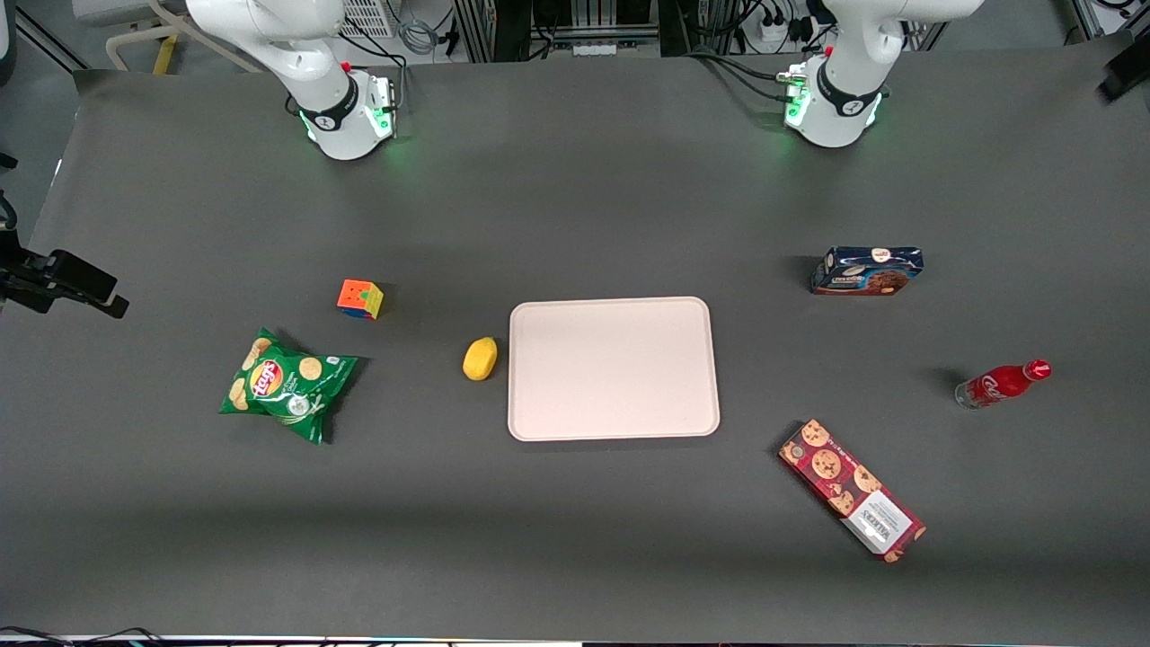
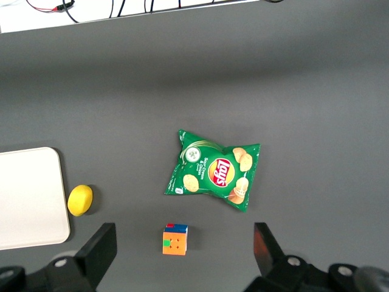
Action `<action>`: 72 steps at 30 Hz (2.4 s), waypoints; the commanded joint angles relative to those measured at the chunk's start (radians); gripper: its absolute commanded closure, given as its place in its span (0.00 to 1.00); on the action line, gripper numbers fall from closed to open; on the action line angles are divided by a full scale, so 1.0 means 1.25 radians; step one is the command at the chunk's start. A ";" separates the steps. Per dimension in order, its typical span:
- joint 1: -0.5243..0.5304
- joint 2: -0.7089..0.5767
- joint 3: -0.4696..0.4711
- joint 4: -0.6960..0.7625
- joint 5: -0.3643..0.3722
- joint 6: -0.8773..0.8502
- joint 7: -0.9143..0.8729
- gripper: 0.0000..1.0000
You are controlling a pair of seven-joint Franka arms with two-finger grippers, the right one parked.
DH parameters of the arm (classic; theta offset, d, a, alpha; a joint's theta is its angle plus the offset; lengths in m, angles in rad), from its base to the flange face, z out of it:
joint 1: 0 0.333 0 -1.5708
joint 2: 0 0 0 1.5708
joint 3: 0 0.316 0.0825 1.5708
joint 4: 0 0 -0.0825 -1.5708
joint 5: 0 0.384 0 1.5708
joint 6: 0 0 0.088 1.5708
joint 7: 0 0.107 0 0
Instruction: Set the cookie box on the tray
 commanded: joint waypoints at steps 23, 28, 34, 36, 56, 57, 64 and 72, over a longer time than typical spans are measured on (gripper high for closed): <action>-0.019 -0.398 0.047 -0.876 -0.071 0.543 -0.708 0.00; -0.014 -0.397 0.015 -1.006 -0.065 0.690 -0.708 0.00; -0.013 -0.367 0.014 -1.137 -0.065 0.916 -0.712 0.00; -0.013 -0.333 0.014 -1.155 -0.065 0.983 -0.713 0.00; -0.015 -0.021 0.014 -1.165 -0.065 1.354 -0.723 0.00; -0.015 -0.018 0.013 -1.165 -0.065 1.355 -0.723 0.00; -0.018 0.033 0.009 -1.165 -0.065 1.404 -0.723 1.00; -0.018 0.051 0.008 -1.156 -0.065 1.425 -0.725 1.00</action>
